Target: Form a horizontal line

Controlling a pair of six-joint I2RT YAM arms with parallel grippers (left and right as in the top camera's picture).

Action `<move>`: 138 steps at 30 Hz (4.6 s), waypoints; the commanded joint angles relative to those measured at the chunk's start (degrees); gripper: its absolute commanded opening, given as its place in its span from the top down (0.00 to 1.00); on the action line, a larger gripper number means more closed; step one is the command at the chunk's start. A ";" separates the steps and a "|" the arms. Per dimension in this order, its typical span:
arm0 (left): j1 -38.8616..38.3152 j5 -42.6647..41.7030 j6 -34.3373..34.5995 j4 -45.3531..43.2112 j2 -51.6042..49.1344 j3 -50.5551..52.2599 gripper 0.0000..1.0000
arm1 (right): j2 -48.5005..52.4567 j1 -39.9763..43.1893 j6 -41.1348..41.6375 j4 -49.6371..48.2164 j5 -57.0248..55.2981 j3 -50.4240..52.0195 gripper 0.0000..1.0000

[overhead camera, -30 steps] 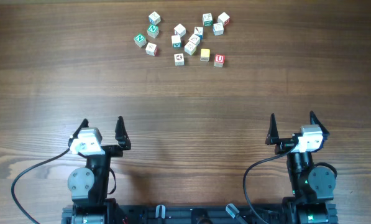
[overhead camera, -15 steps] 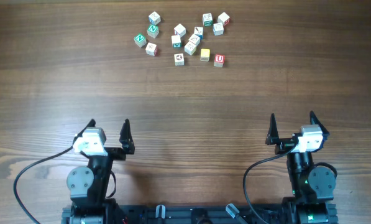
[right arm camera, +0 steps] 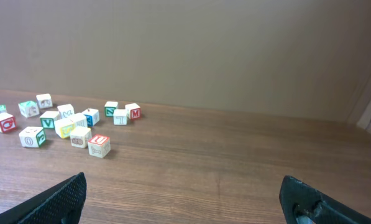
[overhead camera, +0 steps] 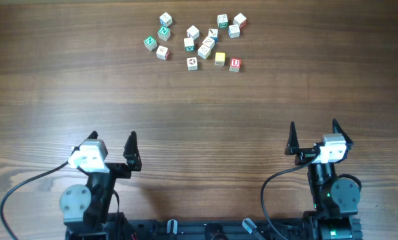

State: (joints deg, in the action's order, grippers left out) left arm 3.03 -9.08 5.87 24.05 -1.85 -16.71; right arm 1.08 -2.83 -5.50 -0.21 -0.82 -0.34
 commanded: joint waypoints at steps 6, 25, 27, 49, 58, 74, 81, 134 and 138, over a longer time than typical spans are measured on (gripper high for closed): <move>0.24 -0.33 0.83 4.20 -11.82 -10.84 0.00 | -0.48 -0.15 -0.50 -0.11 0.87 0.04 0.00; 0.24 -13.62 0.81 20.50 -45.51 -38.32 0.00 | -0.48 -0.15 -0.50 -0.13 0.87 0.04 0.00; 0.24 -13.86 0.79 20.20 -47.30 -38.38 0.00 | -0.48 -0.17 -0.50 -0.13 0.87 0.04 0.00; 0.13 -14.05 3.58 21.09 -73.72 -57.37 0.02 | -0.48 -0.15 -0.50 -0.13 0.87 0.04 0.00; -3.89 -9.70 3.58 20.52 -80.56 -61.53 0.03 | -0.48 -0.15 -0.50 -0.13 0.87 0.04 0.00; -11.26 4.26 -1.81 9.25 -92.11 -62.07 0.03 | -0.48 -0.15 -0.50 -0.13 0.90 0.04 0.00; -13.62 6.49 -5.66 2.89 -100.41 -62.07 0.02 | -0.48 -0.17 -0.50 -0.13 0.87 0.04 0.00; -14.53 5.73 -5.42 -28.44 -123.73 -62.07 0.15 | -0.48 -0.17 -0.50 -0.13 0.90 0.04 0.00; -14.53 5.73 -5.42 -29.88 -124.72 -62.05 0.18 | -0.48 -0.17 -0.50 -0.13 0.87 0.04 0.00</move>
State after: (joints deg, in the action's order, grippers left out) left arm -11.38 -2.87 1.13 -5.04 -124.46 -78.08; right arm 1.10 -2.83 -5.50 -0.19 -0.84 -0.34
